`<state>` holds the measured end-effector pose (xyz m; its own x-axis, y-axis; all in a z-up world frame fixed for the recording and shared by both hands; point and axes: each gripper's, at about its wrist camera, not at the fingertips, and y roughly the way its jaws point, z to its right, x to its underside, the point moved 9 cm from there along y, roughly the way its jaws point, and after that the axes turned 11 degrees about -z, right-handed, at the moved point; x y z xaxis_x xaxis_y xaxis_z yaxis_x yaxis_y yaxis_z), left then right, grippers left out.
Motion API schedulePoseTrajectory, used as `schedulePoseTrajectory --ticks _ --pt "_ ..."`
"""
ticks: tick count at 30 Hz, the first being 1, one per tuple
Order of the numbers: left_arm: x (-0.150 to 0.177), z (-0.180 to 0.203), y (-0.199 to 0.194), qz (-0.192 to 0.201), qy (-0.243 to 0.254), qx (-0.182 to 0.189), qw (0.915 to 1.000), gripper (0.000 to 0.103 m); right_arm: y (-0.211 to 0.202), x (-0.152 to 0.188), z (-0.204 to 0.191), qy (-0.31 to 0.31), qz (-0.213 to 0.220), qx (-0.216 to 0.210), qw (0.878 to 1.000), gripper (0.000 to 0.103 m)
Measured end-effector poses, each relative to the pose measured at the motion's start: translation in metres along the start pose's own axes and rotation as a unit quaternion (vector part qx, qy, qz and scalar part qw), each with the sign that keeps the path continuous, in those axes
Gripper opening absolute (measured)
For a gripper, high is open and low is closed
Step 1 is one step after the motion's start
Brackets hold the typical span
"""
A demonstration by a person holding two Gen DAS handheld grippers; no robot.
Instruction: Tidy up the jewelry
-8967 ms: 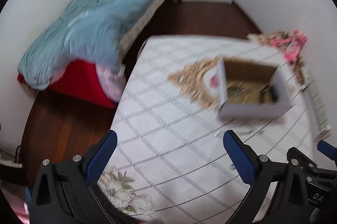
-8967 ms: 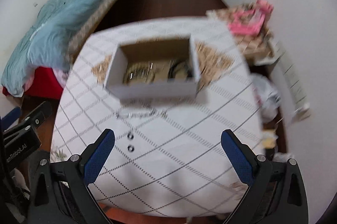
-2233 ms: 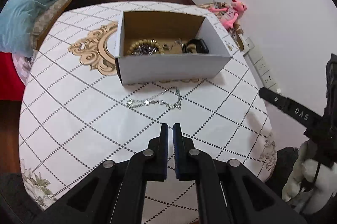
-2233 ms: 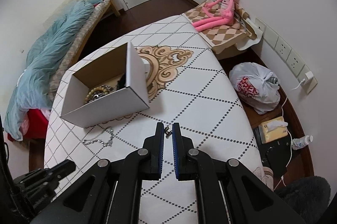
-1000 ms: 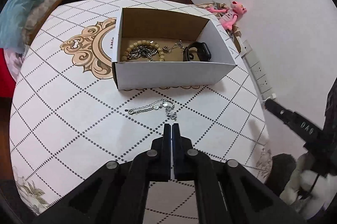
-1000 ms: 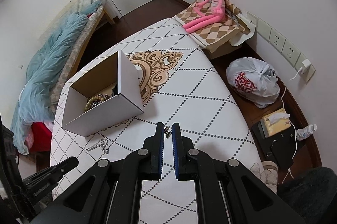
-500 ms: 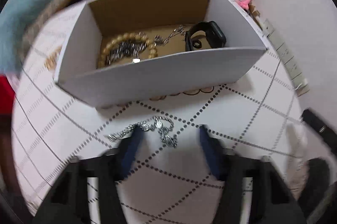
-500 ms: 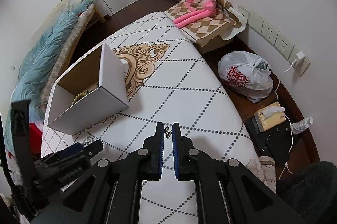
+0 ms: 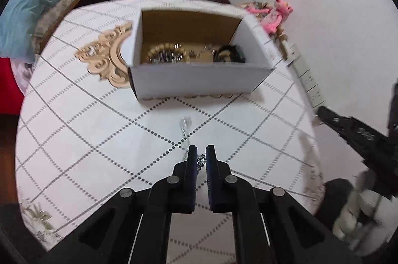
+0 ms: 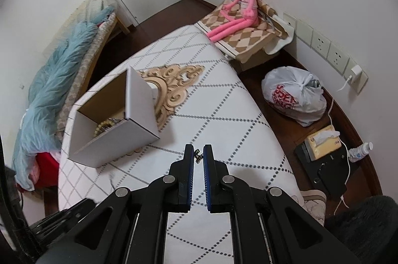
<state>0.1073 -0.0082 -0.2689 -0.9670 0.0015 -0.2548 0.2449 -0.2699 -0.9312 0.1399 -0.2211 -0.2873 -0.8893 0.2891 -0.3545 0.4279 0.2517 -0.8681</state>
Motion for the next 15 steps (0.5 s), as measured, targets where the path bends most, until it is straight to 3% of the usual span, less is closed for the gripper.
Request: schedulePoseTrajectory --ticks 10,15 --pt "-0.068 0.028 -0.08 0.078 0.022 0.054 0.9952 0.004 -0.038 -0.031 -0.062 -0.063 0.015 -0.044 0.997 0.008" --pt "-0.122 0.033 -0.11 0.112 0.043 0.055 0.9912 0.004 -0.046 -0.062 -0.106 -0.108 0.007 -0.065 0.992 0.008"
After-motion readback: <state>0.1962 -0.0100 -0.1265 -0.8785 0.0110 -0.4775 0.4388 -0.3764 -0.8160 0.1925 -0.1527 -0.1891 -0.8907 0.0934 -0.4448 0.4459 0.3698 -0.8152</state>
